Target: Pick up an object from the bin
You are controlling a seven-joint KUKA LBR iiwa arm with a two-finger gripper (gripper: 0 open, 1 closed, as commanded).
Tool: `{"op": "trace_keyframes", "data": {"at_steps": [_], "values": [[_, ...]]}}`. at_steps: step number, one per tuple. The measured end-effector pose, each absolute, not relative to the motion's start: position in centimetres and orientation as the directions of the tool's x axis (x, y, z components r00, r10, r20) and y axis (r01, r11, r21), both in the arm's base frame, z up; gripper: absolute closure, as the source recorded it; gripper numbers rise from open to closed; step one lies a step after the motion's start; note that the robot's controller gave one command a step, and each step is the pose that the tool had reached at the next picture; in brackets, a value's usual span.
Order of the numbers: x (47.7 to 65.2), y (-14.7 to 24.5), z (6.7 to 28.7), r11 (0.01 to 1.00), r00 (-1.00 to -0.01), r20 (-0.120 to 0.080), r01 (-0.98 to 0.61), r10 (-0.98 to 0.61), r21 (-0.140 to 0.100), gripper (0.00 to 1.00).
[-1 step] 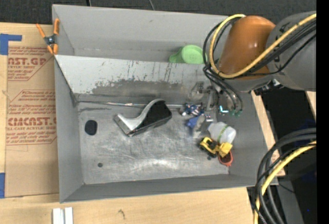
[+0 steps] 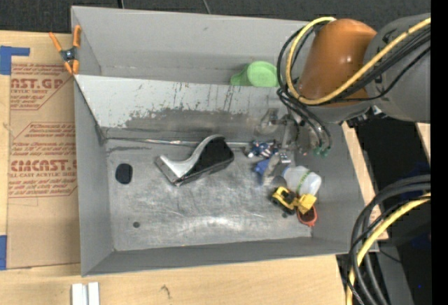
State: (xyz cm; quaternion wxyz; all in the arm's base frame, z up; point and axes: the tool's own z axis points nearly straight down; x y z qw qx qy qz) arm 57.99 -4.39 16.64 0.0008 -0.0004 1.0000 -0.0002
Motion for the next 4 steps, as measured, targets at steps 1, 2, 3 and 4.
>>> {"op": "trace_keyframes", "data": {"at_steps": [1, 2, 3, 4], "values": [[58.4, -5.8, 15.2, 0.988, -0.988, -0.007, -0.153, -0.153, 0.000, 0.00], [59.0, -11.3, 8.4, 0.993, -0.993, -0.019, -0.118, -0.118, 0.012, 1.00], [59.0, -11.3, 8.4, 0.993, -0.993, -0.020, -0.118, -0.117, 0.011, 1.00], [58.4, -12.1, 12.2, 0.994, -0.994, -0.001, -0.111, -0.111, 0.003, 1.00]]}}
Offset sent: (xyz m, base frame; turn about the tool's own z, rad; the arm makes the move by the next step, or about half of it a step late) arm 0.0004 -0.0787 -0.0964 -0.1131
